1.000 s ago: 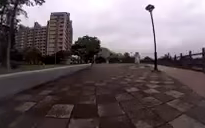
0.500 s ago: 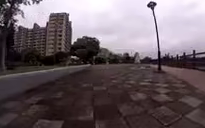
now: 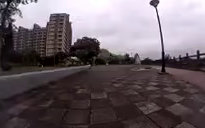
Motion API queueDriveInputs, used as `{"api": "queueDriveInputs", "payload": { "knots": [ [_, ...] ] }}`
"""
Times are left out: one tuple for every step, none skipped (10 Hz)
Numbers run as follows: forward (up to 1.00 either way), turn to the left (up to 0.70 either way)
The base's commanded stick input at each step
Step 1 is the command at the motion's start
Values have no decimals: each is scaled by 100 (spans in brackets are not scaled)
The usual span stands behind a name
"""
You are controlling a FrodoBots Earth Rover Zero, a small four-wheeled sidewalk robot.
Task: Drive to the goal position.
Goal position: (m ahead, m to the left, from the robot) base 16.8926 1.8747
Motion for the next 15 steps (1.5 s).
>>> {"api": "queueDriveInputs", "payload": {
  "knots": [
    [100,0],
    [100,0],
    [100,0],
    [100,0],
    [100,0],
    [100,0],
    [100,0],
    [100,0],
    [100,0],
    [100,0],
    [100,0],
    [100,0],
    [100,0],
    [100,0],
    [100,0]
  ]
}}
